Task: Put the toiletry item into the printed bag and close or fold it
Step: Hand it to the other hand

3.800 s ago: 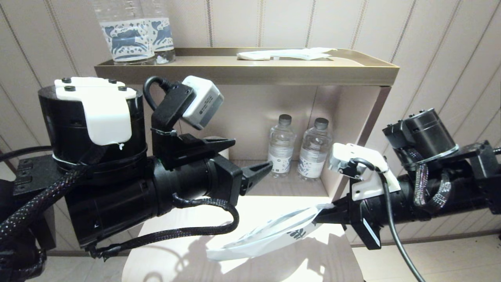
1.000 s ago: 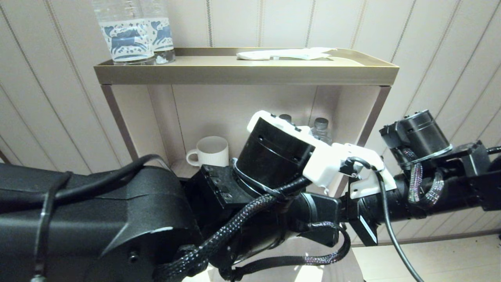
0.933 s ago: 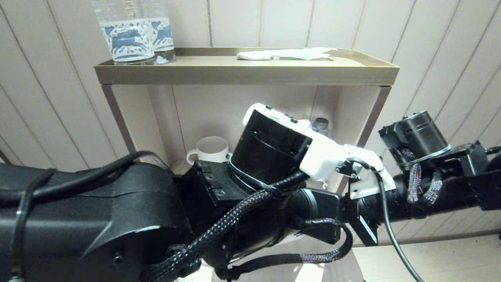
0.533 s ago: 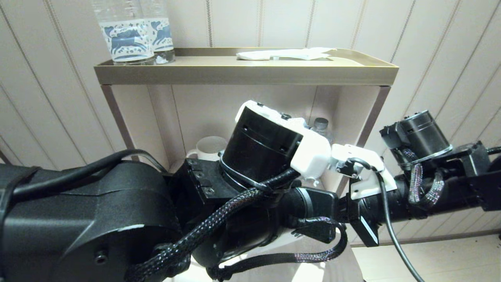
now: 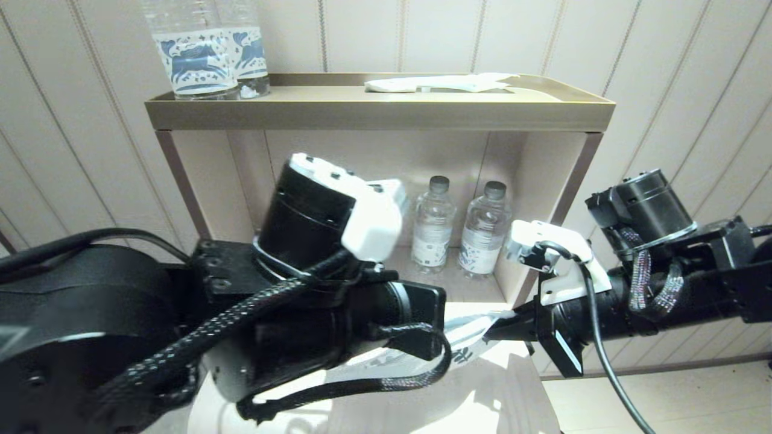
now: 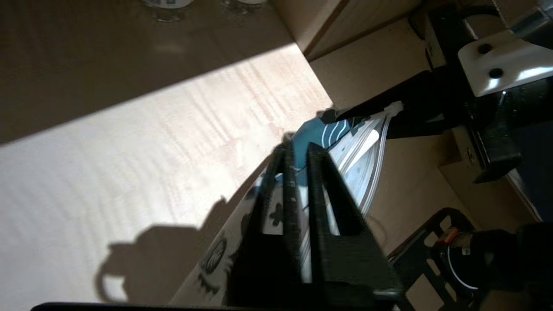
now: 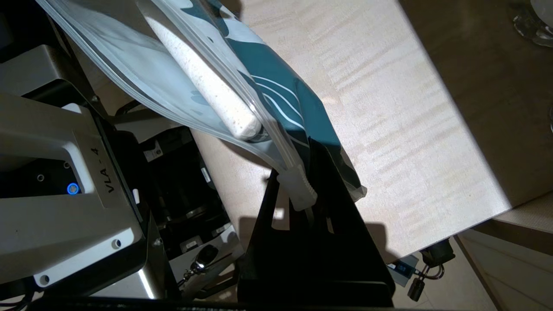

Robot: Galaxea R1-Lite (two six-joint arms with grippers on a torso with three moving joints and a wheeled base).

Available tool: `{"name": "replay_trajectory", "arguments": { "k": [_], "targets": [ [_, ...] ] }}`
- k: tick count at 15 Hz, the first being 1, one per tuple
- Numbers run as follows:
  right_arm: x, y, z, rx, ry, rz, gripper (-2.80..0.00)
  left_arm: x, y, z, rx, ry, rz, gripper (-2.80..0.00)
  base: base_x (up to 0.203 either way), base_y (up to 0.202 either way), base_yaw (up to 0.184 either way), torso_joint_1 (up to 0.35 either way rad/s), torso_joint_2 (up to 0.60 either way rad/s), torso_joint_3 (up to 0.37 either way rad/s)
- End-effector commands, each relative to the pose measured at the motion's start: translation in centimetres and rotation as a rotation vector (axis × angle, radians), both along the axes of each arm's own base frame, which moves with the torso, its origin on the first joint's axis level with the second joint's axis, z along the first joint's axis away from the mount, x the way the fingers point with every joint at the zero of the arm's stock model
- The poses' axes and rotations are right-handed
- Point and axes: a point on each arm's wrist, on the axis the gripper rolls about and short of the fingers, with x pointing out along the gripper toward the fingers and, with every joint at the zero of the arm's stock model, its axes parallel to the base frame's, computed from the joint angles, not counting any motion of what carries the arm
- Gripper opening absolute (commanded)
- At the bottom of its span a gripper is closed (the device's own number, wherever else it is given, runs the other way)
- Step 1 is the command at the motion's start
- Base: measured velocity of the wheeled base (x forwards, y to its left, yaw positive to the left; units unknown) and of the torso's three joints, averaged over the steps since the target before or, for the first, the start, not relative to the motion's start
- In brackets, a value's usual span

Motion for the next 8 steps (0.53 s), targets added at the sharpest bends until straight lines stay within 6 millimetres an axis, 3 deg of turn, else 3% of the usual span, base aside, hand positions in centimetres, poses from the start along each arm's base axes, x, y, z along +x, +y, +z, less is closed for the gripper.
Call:
{"name": "replay_trajectory", "arguments": {
  "k": [1,4,8],
  "targets": [
    [0.0,0.0,-0.1,0.000,0.002,0.004,-2.80,-2.0,4.3,2.7,-0.049,-0.091,-0.012,0.00,0.000,0.000,0.000,0.000,0.00,0.000],
    [0.0,0.0,0.0,0.001,-0.001,0.004,-2.80,-4.5,8.1,2.6,0.042,-0.257,-0.243,0.00,0.000,0.000,0.000,0.000,0.00,0.000],
    [0.1,0.0,-0.1,-0.001,0.004,0.004,-2.80,-4.5,9.2,-0.9,0.247,-0.403,-0.541,0.00,0.000,0.000,0.000,0.000,0.00,0.000]
  ]
}}
